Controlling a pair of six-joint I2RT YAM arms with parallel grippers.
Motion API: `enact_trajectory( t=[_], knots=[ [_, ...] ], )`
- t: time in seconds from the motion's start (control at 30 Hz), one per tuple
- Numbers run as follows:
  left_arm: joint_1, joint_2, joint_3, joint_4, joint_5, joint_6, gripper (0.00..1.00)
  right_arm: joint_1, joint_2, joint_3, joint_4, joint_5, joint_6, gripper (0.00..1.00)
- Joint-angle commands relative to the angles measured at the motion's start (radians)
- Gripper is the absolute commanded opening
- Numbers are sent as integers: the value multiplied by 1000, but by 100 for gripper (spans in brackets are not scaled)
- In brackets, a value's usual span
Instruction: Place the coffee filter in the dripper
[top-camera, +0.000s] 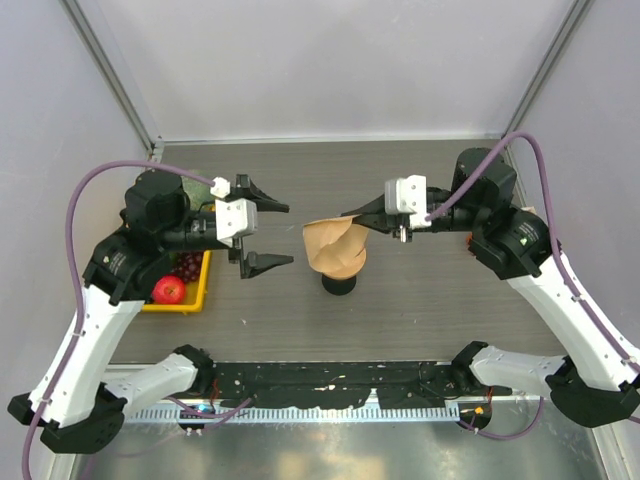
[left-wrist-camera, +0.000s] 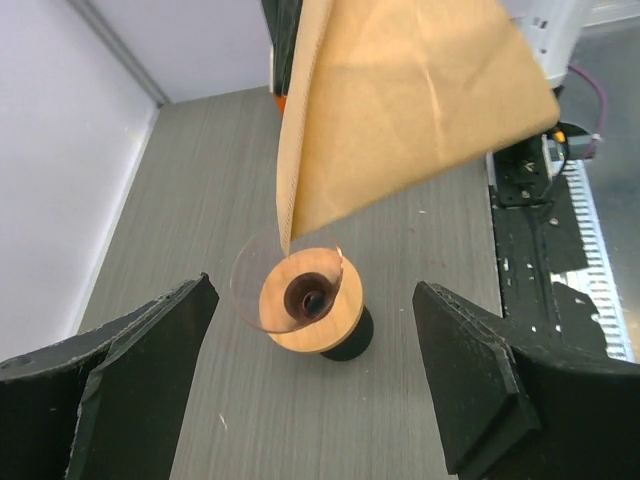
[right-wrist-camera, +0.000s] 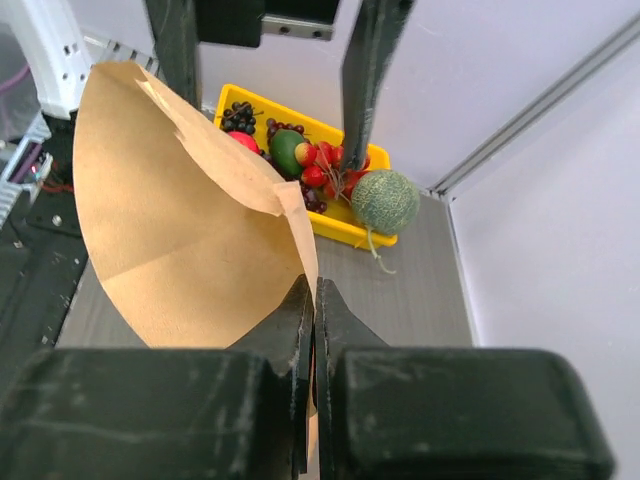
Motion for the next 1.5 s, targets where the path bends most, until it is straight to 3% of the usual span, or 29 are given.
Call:
enact_trajectory(
  t=[0.0,0.13,0.33,0.63,0.87,0.93,1.0,1.07,1.13,1.47],
  knots=[
    [-27,98,160,-176,147,59,90,30,-9,19,-53,-57,-288,5],
    [-118,158,223,-255,86,130,99,79,8,51,-119,-25,-438,5],
    [-162,140,160,-147,44,116,93,115,11,60,-127,5,-440,5],
    [-170,146,151,-100,66,96,58,123,2,51,-119,10,-385,5],
    [-170,112,108,-55,58,96,43,123,3,40,-104,19,-324,5],
    [-170,103,99,-43,67,92,46,123,10,42,-102,19,-302,5],
    [-170,91,82,-28,70,90,57,121,14,42,-102,28,-284,5],
    [-170,77,59,-18,61,93,76,121,16,42,-102,30,-271,5],
    [-170,63,40,-28,46,119,83,123,14,43,-102,29,-261,5],
    [-179,111,51,-29,20,153,90,123,26,54,-65,-25,-142,5]
  ],
)
